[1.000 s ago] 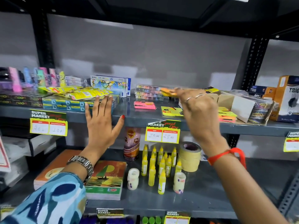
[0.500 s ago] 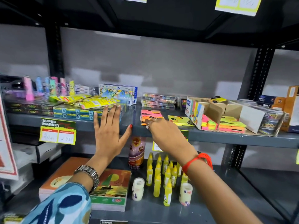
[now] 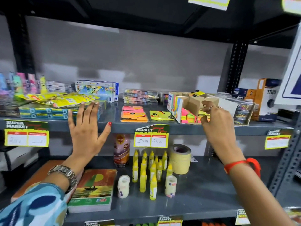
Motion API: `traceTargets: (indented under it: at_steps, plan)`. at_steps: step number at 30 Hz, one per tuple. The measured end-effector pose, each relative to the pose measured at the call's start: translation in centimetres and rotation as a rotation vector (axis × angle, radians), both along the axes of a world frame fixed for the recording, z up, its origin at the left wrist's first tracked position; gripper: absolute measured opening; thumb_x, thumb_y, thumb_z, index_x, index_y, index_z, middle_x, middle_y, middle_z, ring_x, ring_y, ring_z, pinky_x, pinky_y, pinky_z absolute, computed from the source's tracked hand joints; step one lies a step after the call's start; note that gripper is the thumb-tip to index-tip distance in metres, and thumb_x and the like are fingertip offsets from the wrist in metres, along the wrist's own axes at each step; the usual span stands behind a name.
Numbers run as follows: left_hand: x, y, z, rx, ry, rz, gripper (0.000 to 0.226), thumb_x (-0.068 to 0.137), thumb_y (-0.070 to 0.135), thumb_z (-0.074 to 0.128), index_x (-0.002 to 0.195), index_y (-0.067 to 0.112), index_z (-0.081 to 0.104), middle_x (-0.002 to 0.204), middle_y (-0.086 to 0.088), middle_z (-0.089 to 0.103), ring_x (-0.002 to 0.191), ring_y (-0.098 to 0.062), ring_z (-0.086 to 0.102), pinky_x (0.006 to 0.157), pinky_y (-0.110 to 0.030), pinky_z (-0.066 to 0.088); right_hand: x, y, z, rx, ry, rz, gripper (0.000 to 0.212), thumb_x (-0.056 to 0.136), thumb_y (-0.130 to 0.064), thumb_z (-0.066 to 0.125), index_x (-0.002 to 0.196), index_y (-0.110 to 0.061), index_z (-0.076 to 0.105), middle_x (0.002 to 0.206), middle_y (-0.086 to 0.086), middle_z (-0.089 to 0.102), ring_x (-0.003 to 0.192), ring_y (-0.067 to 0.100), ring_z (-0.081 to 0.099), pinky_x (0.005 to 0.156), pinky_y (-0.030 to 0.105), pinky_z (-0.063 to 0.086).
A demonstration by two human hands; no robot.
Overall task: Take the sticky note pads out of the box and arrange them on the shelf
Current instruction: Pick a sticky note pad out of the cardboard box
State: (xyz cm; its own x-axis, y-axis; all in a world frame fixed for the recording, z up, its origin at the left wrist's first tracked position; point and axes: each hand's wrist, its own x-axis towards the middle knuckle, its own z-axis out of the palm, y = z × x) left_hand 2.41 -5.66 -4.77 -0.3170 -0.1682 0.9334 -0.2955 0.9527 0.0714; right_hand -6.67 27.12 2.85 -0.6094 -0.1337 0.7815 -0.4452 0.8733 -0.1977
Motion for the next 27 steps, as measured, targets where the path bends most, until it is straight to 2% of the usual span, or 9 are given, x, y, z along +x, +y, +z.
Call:
traceTargets:
  at_steps: [5, 9, 12, 14, 17, 19, 21, 25, 27]
  plan:
    - [0.1, 0.2, 0.0, 0.013, 0.019, -0.017, 0.068, 0.090, 0.052, 0.032, 0.140, 0.007, 0.040, 0.140, -0.015, 0.047, 0.138, -0.031, 0.028, 0.115, -0.050, 0.004, -1.7, 0.5, -0.4, 0.140, -0.089, -0.018, 0.032, 0.086, -0.011, 0.058, 0.112, 0.005, 0.051, 0.098, 0.028, 0.065, 0.093, 0.042, 0.061, 0.072, 0.042, 0.050]
    - [0.1, 0.1, 0.0, 0.015, 0.015, -0.018, 0.068, 0.090, 0.052, 0.032, 0.140, 0.006, 0.040, 0.140, -0.015, 0.047, 0.139, -0.031, 0.028, 0.115, -0.050, 0.004, -1.4, 1.2, -0.8, 0.250, -0.051, -0.088, 0.013, 0.089, -0.006, 0.050, 0.095, 0.003, 0.058, 0.093, 0.025, 0.066, 0.087, 0.041, 0.063, 0.067, 0.041, 0.051]
    - [0.1, 0.1, 0.0, 0.015, 0.009, -0.013, 0.068, 0.090, 0.052, 0.032, 0.140, 0.006, 0.040, 0.140, -0.016, 0.047, 0.139, -0.031, 0.028, 0.115, -0.050, 0.004, -1.4, 1.6, -0.9, 0.183, 0.016, -0.110, 0.011, 0.086, -0.004, 0.054, 0.087, 0.003, 0.063, 0.087, 0.027, 0.067, 0.082, 0.042, 0.063, 0.063, 0.041, 0.051]
    - [0.1, 0.1, 0.1, 0.016, 0.009, -0.012, 0.068, 0.090, 0.052, 0.032, 0.140, 0.006, 0.040, 0.140, -0.016, 0.047, 0.138, -0.031, 0.028, 0.115, -0.049, 0.004, -1.5, 1.8, -0.7, 0.069, 0.055, -0.106, 0.011, 0.085, -0.004, 0.057, 0.085, 0.005, 0.063, 0.083, 0.030, 0.066, 0.077, 0.044, 0.063, 0.059, 0.041, 0.050]
    - [0.2, -0.1, 0.1, 0.021, 0.013, -0.009, 0.069, 0.090, 0.052, 0.032, 0.140, 0.005, 0.041, 0.139, -0.015, 0.048, 0.139, -0.031, 0.028, 0.115, -0.050, 0.004, -1.0, 1.7, -0.2, -0.136, 0.268, -0.074, 0.011, 0.083, -0.001, 0.061, 0.081, 0.009, 0.064, 0.070, 0.032, 0.065, 0.062, 0.044, 0.062, 0.053, 0.041, 0.050]
    - [0.2, -0.1, 0.1, 0.023, 0.018, -0.006, 0.069, 0.091, 0.053, 0.032, 0.140, 0.005, 0.041, 0.139, -0.015, 0.048, 0.139, -0.030, 0.028, 0.115, -0.050, 0.005, -0.4, 1.0, 0.4, -0.224, 0.458, -0.022, 0.014, 0.083, -0.003, 0.062, 0.094, 0.002, 0.069, 0.072, 0.025, 0.070, 0.060, 0.039, 0.063, 0.052, 0.036, 0.051]
    - [0.1, -0.1, 0.0, 0.016, 0.020, -0.001, 0.069, 0.091, 0.053, 0.032, 0.139, 0.005, 0.042, 0.139, -0.015, 0.049, 0.138, -0.029, 0.029, 0.115, -0.050, 0.007, 0.4, -0.4, 0.8, -0.236, 0.561, 0.145, 0.019, 0.084, -0.005, 0.063, 0.102, -0.004, 0.069, 0.077, 0.019, 0.073, 0.062, 0.034, 0.063, 0.054, 0.035, 0.049]
    - [0.0, -0.2, 0.0, 0.002, 0.016, 0.002, 0.069, 0.093, 0.055, 0.028, 0.139, 0.006, 0.043, 0.139, -0.014, 0.049, 0.138, -0.029, 0.030, 0.115, -0.051, 0.009, 2.5, -4.9, 0.3, -0.059, 0.660, 0.397, 0.026, 0.080, 0.003, 0.067, 0.105, -0.005, 0.069, 0.091, 0.012, 0.075, 0.078, 0.027, 0.069, 0.067, 0.035, 0.054]
    - [0.1, -0.3, 0.0, 0.004, 0.013, -0.002, 0.069, 0.094, 0.056, 0.026, 0.139, 0.007, 0.043, 0.139, -0.013, 0.049, 0.137, -0.028, 0.031, 0.115, -0.052, 0.010, 2.6, -7.1, -0.3, 0.041, 0.606, 0.413, 0.030, 0.074, 0.005, 0.070, 0.103, -0.006, 0.070, 0.090, 0.010, 0.076, 0.077, 0.025, 0.070, 0.063, 0.030, 0.055]
